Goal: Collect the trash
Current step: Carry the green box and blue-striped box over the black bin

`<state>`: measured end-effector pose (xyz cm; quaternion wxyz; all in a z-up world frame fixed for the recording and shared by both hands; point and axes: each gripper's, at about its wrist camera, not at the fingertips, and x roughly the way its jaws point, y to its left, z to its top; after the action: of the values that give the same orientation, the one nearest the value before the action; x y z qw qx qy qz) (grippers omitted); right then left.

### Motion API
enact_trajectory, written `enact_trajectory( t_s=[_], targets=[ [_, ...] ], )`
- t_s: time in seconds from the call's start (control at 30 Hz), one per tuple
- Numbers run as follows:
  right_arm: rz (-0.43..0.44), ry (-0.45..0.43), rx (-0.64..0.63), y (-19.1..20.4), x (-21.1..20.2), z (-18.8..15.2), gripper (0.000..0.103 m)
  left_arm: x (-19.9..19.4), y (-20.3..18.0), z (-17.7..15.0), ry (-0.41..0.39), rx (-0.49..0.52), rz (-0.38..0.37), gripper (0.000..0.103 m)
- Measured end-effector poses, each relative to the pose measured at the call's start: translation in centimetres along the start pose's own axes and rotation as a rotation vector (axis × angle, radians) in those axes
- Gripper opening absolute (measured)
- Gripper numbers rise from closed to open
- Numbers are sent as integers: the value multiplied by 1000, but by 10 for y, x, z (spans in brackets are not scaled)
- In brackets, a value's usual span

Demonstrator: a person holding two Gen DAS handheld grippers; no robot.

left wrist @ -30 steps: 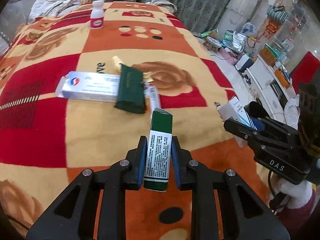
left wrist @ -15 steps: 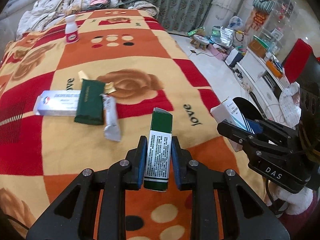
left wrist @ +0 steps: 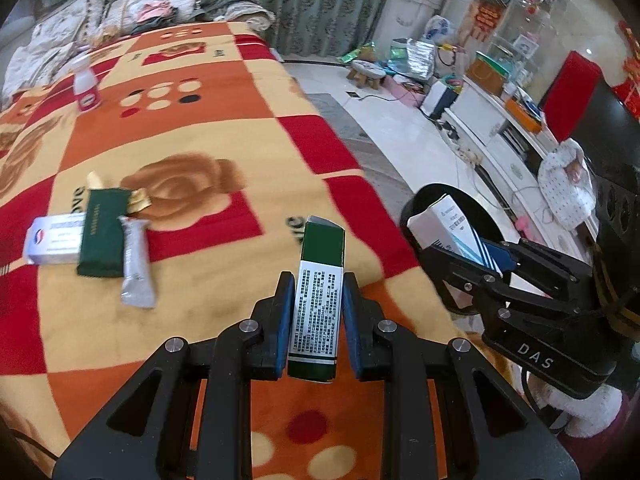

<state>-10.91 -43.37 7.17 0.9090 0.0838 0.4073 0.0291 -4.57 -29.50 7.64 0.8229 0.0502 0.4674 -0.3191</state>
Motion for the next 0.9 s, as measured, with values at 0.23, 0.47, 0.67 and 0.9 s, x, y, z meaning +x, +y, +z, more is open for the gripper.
enact_trajectory(
  t_s=[0.23, 0.47, 0.67, 0.9],
  targets=[
    [-32, -7, 41, -26, -11, -8, 32, 13, -25, 8, 14, 33, -32, 21],
    [-66, -15, 82, -53, -21, -14, 32, 27, -50, 16, 27, 62, -61, 21],
    [-92, -20, 125, -78, -28, -20, 32, 40, -72, 22, 41, 90, -79, 21],
    [-120, -24, 169, -103, -34, -25, 32, 58, -91, 30, 59, 110, -95, 21]
  ],
)
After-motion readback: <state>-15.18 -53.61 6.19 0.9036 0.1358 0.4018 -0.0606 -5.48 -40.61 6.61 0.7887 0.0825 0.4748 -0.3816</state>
